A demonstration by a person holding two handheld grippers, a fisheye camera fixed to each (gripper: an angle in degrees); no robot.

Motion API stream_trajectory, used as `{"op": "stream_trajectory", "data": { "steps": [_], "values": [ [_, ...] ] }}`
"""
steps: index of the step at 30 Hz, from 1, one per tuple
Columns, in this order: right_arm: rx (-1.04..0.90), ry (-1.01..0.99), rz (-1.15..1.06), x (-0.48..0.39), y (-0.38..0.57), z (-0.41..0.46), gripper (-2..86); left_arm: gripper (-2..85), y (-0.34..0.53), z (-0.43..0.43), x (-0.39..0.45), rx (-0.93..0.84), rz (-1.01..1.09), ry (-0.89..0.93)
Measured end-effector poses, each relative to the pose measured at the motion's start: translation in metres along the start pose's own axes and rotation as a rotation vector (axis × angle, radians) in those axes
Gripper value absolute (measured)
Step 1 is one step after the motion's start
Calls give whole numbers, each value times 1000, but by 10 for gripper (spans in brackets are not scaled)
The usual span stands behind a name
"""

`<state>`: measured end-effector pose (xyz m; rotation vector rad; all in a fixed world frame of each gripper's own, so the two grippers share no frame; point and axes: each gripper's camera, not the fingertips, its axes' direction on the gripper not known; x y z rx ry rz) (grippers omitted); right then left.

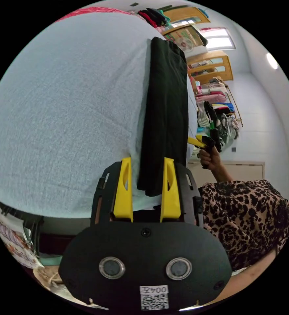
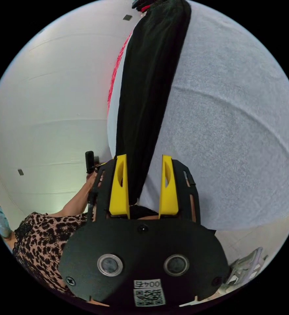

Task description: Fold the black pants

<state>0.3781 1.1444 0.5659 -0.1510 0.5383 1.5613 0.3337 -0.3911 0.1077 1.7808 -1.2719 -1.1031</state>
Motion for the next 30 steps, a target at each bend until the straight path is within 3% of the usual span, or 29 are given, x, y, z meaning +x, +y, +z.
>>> {"op": "stream_trajectory", "data": {
  "steps": [6,16,21,25,30],
  "values": [
    [159,-54,98,18,37,20,137,134,-24,-10,-26,-96,107,134],
    [165,-127,144,23,108,86,117,134,-37,-7,-49,-190,206,329],
    [202,-101,163,25,122,101,101,104,-55,-8,-53,-241,226,333],
    [171,-80,171,23,118,100,71,54,-63,-17,-66,-228,184,419],
    [207,-64,12,-25,121,72,63,38,-60,-62,-38,-118,247,478]
  ]
}}
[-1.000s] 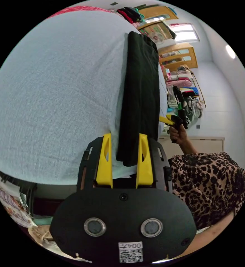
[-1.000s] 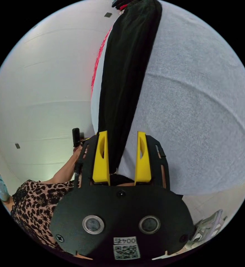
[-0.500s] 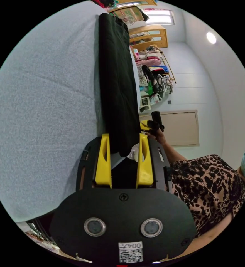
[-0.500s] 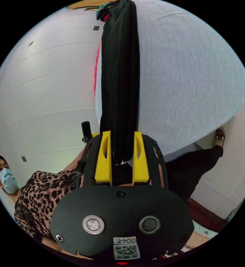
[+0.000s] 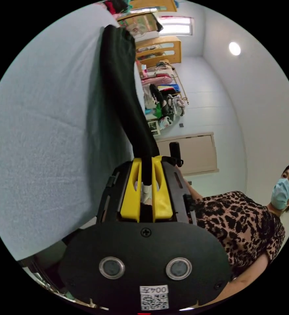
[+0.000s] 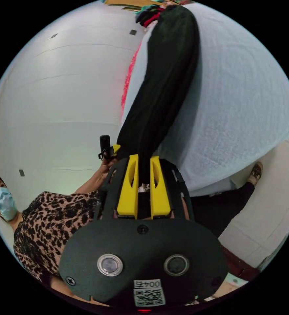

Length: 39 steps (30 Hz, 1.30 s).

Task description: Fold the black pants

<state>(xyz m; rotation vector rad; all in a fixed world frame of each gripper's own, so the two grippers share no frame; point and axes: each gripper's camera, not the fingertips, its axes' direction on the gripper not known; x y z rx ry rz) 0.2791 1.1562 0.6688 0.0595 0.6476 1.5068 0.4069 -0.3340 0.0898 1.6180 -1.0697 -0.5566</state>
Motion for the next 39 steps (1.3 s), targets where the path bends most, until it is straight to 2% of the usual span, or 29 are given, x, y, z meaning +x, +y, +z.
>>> {"op": "stream_trajectory", "data": {
  "steps": [7,14,19,25,30,35,39],
  "values": [
    [34,-23,-174,-77,19,-39,61,34,-5,-34,111,25,221,-28],
    [-45,-93,-92,-111,104,-32,61,33,55,-38,164,-110,88,-8],
    [50,-174,34,-95,126,-29,62,35,64,-34,167,-135,14,-41],
    [139,-90,-115,-137,64,-73,61,39,-9,-35,214,-76,168,-70],
    [171,8,-226,-167,-37,-116,62,44,-99,-34,247,-11,264,-138],
    [172,62,-246,-169,-133,-142,62,47,-193,-24,261,19,305,-217],
    [146,39,-195,-144,-216,-150,62,47,-268,-12,244,38,258,-278]
  ]
}}
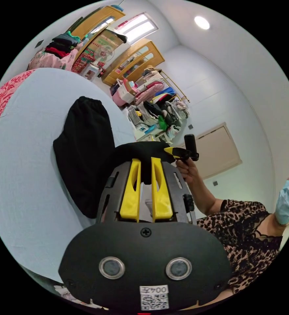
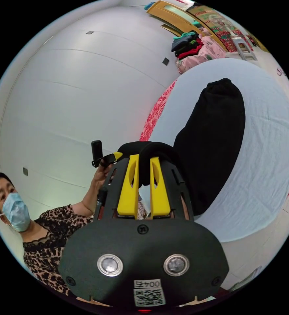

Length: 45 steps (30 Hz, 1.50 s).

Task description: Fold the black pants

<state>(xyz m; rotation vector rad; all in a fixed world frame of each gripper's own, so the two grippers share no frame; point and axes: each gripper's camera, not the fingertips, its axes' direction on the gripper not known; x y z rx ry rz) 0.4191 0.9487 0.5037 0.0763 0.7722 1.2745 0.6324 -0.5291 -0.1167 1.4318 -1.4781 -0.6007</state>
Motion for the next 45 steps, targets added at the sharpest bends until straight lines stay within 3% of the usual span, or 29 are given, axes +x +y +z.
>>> {"op": "stream_trajectory", "data": {
  "steps": [13,18,25,30,35,40,45],
  "values": [
    [-101,42,190,137,-140,46,63,51,-126,100,-111,-75,-197,-207],
    [-141,33,273,188,-165,69,71,52,-143,132,-143,-119,-260,-283],
    [-101,-54,272,210,-177,73,127,65,-134,117,-160,-36,-288,-295],
    [110,-31,246,194,-153,24,138,69,-99,77,-165,-12,-251,-319],
    [15,25,105,148,-78,21,142,86,-23,49,-168,-60,-89,-202],
    [-36,60,102,128,30,50,156,120,72,58,-167,-152,28,-96],
    [-26,74,133,119,99,82,162,138,93,75,-160,-161,116,-108]
  ]
}}
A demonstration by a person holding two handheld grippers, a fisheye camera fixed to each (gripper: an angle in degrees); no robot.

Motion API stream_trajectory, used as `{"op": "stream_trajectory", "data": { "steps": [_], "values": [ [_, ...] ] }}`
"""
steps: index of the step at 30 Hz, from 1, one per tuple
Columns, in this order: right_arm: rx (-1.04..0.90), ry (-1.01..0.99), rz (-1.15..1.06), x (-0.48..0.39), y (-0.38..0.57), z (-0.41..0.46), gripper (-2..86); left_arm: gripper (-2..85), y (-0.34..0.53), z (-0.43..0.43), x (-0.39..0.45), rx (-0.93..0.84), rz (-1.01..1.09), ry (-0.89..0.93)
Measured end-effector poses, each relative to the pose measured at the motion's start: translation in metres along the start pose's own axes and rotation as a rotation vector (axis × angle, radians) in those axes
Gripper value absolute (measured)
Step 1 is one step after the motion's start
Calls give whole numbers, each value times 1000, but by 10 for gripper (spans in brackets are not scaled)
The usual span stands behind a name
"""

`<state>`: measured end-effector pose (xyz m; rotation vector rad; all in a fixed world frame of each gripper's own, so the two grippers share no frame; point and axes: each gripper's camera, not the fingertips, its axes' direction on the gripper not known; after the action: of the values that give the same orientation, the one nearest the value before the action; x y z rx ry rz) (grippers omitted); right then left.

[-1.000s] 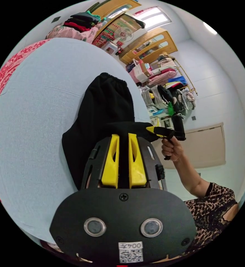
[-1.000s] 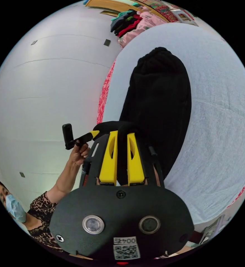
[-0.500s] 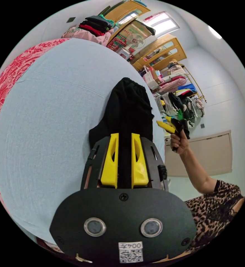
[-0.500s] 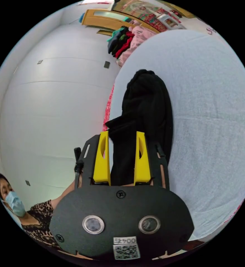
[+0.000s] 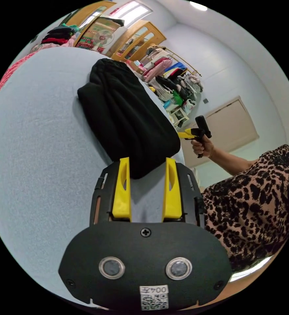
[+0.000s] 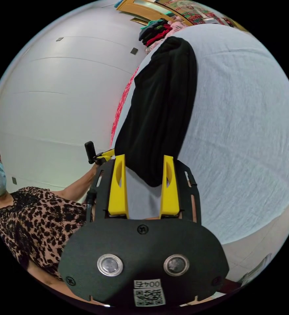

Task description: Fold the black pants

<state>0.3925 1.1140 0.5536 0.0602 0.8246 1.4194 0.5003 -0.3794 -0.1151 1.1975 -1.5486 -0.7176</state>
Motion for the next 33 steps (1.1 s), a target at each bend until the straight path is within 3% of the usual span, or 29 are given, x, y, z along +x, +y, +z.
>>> {"op": "stream_trajectory", "data": {
  "steps": [14,27,33],
  "values": [
    [-163,232,-229,-44,37,32,168,131,-9,7,-4,-107,42,-8],
    [-182,63,-267,-35,51,25,128,129,-11,19,-33,-114,-61,24],
    [-193,98,-242,-36,57,38,110,110,-14,22,-41,-107,-75,15]
  ]
}}
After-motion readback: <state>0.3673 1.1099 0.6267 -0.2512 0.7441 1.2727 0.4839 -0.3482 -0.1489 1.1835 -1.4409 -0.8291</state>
